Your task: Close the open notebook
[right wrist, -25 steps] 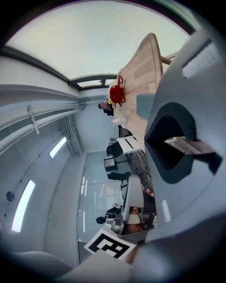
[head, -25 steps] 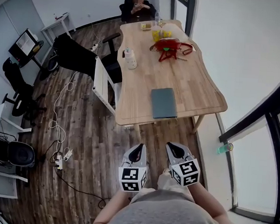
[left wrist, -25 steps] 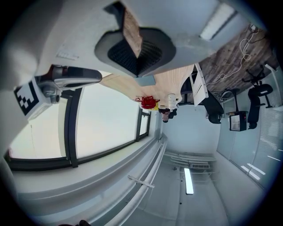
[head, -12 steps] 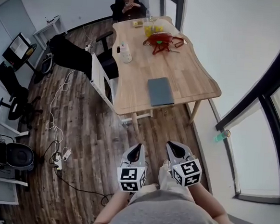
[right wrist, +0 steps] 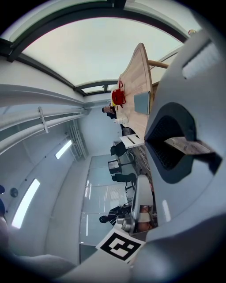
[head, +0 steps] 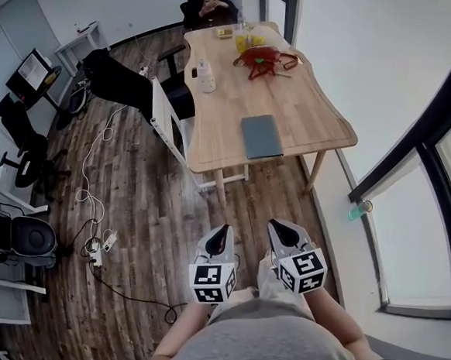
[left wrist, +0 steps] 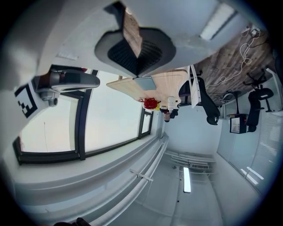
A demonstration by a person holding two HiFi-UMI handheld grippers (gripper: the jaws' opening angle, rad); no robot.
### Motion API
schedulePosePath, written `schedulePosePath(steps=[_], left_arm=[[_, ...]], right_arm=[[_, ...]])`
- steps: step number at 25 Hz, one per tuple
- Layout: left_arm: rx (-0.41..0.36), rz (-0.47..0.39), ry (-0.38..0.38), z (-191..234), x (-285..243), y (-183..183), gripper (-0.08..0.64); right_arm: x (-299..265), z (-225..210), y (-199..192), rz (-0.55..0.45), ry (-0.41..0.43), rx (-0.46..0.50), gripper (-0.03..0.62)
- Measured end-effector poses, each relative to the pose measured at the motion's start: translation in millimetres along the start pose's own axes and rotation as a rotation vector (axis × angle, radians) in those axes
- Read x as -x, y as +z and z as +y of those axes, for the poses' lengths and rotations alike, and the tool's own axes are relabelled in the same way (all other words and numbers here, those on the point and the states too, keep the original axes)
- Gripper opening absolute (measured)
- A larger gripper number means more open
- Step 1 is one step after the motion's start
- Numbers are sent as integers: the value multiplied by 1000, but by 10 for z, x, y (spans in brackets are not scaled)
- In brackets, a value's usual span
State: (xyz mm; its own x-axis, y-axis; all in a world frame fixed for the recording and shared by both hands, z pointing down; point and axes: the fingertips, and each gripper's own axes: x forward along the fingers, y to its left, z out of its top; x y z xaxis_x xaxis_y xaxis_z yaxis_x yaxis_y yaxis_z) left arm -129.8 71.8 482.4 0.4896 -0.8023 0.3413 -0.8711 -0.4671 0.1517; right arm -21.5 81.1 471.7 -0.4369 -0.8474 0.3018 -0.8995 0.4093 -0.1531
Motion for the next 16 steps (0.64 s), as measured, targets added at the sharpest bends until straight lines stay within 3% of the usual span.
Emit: schedulePosePath(steps=[16], left_arm=[[0,-2,-1,-75,108,-87,5]], right_arm=[[131,51,15,-22,19,7,0]])
